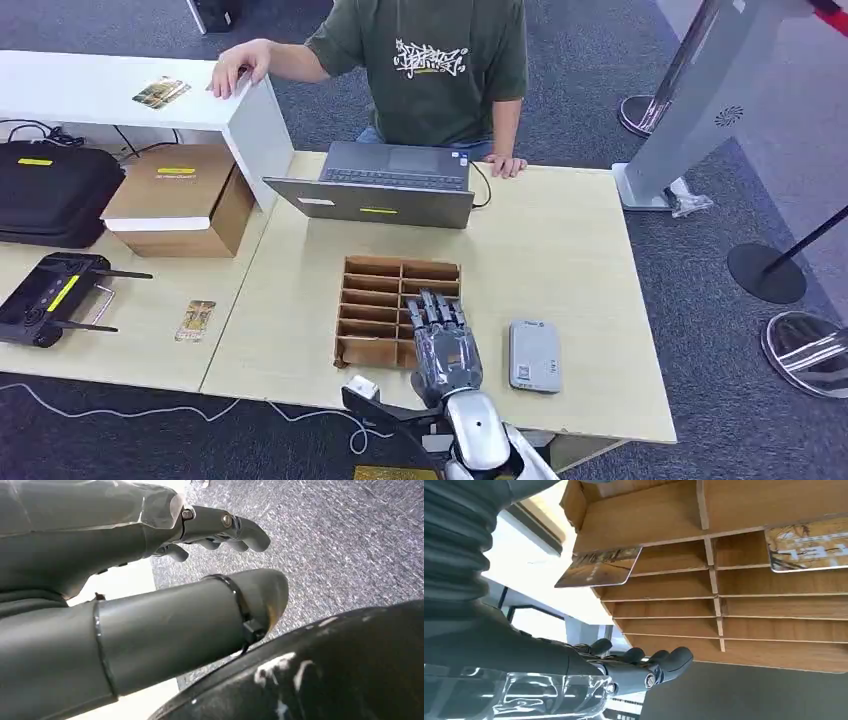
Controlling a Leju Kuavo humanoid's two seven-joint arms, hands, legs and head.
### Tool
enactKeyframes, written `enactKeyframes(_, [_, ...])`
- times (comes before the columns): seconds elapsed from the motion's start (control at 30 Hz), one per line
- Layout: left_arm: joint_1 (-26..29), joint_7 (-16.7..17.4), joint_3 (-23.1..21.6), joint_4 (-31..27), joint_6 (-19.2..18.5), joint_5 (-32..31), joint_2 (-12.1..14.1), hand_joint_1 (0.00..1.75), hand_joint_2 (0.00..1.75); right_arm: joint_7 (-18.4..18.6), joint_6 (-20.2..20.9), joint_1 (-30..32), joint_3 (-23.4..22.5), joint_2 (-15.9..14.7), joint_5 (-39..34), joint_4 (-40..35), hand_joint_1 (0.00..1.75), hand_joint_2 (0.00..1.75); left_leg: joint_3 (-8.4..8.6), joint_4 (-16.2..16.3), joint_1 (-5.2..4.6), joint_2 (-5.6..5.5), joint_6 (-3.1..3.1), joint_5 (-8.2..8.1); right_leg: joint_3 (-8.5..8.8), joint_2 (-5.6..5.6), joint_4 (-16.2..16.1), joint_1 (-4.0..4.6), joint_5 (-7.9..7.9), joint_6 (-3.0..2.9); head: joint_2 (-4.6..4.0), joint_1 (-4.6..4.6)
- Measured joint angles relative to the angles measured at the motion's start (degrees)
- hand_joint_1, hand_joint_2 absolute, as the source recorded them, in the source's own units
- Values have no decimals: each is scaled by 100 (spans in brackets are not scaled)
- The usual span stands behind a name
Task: Pass the card to the sensor for recognition and then transmit it.
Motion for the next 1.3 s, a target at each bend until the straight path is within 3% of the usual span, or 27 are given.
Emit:
enactKeyframes(0.5, [18, -19, 125, 0, -42, -4, -2, 0, 0, 70, -35, -93, -146, -166, 241, 140, 0, 175, 0, 0, 0, 0, 0, 0, -1, 0, 0, 0, 1, -1, 0, 0])
enactKeyframes(1.3, [25, 22, 188, -31, -151, -4, 2, 0, 0, 199, 122, 352, -271, -487, 269, -629, 0, 175, 1, 0, 0, 0, 0, 0, -1, 2, 0, 0, 1, -1, 0, 0])
